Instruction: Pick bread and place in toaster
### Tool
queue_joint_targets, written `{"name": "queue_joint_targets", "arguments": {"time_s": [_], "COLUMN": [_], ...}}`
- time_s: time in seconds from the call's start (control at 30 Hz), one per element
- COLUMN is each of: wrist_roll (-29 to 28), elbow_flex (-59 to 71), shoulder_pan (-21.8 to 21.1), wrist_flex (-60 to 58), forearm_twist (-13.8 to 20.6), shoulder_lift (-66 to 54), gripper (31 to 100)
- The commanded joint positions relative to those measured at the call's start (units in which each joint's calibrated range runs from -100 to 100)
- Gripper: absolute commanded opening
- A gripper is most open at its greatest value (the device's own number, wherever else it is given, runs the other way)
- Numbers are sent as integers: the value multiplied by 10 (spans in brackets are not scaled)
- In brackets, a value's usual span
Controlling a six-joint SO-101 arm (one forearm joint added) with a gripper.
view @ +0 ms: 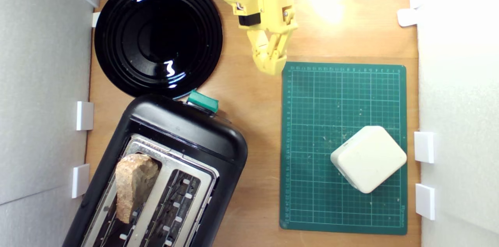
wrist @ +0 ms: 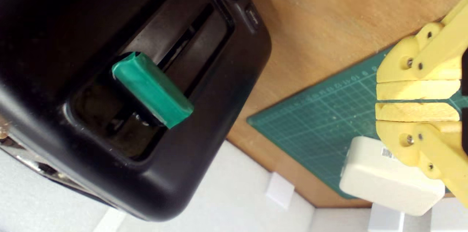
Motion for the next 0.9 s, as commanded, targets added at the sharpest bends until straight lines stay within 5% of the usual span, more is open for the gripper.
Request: {"name": "queue_joint_targets", "arguments": {"time_s": [0.0,0.27,0.87], "wrist_roll": [1,-1,3], "elbow_flex": [0,18,94], "shoulder_pan": [18,19,18], "wrist_flex": [50,140,140], "forearm_twist": [-6,-6,2], "shoulder_lift": [-37,-68,-73], "gripper": [389,355,331]}}
